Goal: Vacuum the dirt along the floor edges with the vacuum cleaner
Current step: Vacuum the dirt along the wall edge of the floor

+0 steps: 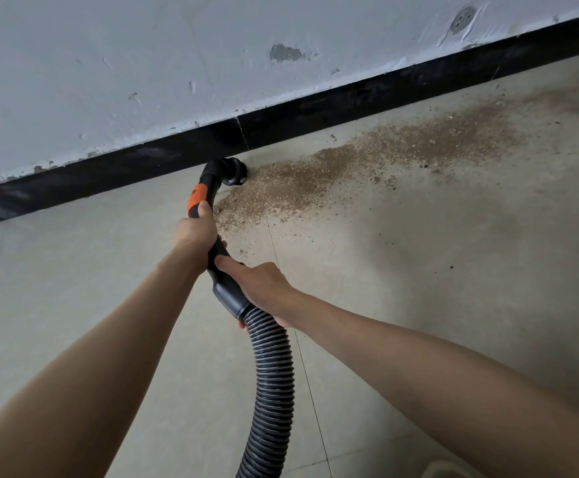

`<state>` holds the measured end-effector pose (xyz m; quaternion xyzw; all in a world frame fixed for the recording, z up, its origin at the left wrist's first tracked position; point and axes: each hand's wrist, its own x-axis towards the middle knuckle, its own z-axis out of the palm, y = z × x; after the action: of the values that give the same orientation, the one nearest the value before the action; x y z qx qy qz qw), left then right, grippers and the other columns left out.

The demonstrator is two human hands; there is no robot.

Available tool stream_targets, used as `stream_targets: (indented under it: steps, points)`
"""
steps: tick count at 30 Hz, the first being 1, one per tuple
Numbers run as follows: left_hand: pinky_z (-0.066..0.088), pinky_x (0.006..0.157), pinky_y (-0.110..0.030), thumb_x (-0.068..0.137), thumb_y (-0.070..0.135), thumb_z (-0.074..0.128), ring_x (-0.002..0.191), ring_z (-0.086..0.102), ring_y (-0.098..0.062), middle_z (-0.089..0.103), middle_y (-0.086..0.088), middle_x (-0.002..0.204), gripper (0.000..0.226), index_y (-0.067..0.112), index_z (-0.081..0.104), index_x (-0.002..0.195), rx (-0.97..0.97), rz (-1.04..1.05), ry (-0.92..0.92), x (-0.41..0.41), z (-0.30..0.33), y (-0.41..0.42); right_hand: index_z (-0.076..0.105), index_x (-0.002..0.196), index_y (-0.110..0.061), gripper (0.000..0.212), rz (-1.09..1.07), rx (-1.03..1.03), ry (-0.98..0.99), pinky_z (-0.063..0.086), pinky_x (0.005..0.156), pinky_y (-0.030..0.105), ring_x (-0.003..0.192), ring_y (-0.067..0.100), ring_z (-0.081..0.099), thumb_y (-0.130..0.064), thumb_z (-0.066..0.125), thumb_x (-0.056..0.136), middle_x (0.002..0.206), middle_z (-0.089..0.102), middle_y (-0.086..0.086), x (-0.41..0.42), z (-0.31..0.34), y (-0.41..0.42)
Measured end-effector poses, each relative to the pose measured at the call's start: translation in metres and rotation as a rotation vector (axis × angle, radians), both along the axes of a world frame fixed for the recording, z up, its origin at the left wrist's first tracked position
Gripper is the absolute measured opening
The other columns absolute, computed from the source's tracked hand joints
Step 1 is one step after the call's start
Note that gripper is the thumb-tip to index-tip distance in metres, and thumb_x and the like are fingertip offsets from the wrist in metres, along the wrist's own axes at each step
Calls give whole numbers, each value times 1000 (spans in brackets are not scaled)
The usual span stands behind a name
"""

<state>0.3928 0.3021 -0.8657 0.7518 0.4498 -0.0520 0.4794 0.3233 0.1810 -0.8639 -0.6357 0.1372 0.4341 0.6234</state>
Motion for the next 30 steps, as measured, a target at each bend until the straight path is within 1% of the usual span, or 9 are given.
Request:
stream_targets:
  steps: [2, 7, 12, 17, 20, 22, 26, 28, 30]
  points:
    - [42, 45, -27, 97, 48, 37, 51, 54, -20, 54, -8, 69, 43, 6, 46, 97, -1, -8, 2, 1, 2, -5, 57, 97, -1, 59, -7, -3, 0, 52, 51, 32, 49, 27, 58, -55, 69, 79, 79, 61, 14, 1, 0, -4]
    - [41, 43, -26, 97, 47, 37, 50, 53, -19, 54, -8, 69, 41, 6, 46, 96, -1, -39, 10, 5, 4, -20, 57, 97, 0, 57, -47, 6, 8, 49, 47, 30, 48, 27, 57, -52, 70, 79, 77, 60, 14, 2, 0, -16]
    - [46, 54, -30, 98, 47, 35, 57, 55, -22, 55, -9, 70, 43, 5, 47, 96, 28, -81, 14, 9, 4, -33, 58, 98, 1, 58, -81, 12, 11, 48, 44, 28, 45, 26, 56, -52, 71, 79, 76, 60, 14, 4, -2, -28]
    - [43, 49, -29, 98, 45, 36, 56, 54, -21, 53, -8, 70, 41, 5, 45, 101, 13, -72, 9, 11, 5, -44, 58, 98, 1, 61, -90, 12, 2, 50, 45, 30, 45, 26, 57, -54, 72, 76, 78, 61, 14, 7, -3, -38]
    - [43, 49, -29, 98, 47, 36, 54, 54, -21, 53, -8, 70, 43, 5, 43, 105, 10, -59, 15, 13, 6, -46, 58, 93, 0, 59, -86, 11, 6, 49, 44, 28, 42, 25, 57, -54, 72, 76, 76, 61, 14, 8, -2, -41]
    - [41, 45, -28, 98, 48, 36, 53, 54, -20, 53, -8, 70, 44, 5, 44, 105, 16, -60, 21, 13, 6, -47, 57, 91, 0, 57, -85, 8, 5, 49, 42, 27, 40, 25, 57, -54, 72, 77, 73, 61, 14, 8, -2, -43]
    - [40, 42, -26, 98, 48, 36, 51, 54, -19, 53, -8, 70, 44, 6, 44, 105, 14, -59, 17, 13, 6, -50, 58, 97, 1, 60, -90, 1, 1, 49, 43, 27, 40, 24, 57, -54, 71, 77, 75, 61, 15, 8, -1, -46]
    - [40, 43, -26, 98, 48, 36, 51, 54, -19, 54, -8, 71, 44, 5, 44, 105, 20, -67, 14, 13, 6, -49, 58, 99, 2, 62, -95, 2, 2, 48, 42, 26, 41, 24, 56, -54, 71, 77, 75, 61, 15, 8, 0, -47]
    - [43, 47, -27, 97, 49, 36, 54, 55, -20, 55, -8, 72, 46, 5, 45, 107, 28, -82, 11, 14, 7, -49, 58, 99, 2, 61, -97, 7, -1, 47, 41, 25, 41, 24, 56, -54, 71, 77, 74, 61, 14, 8, 1, -46]
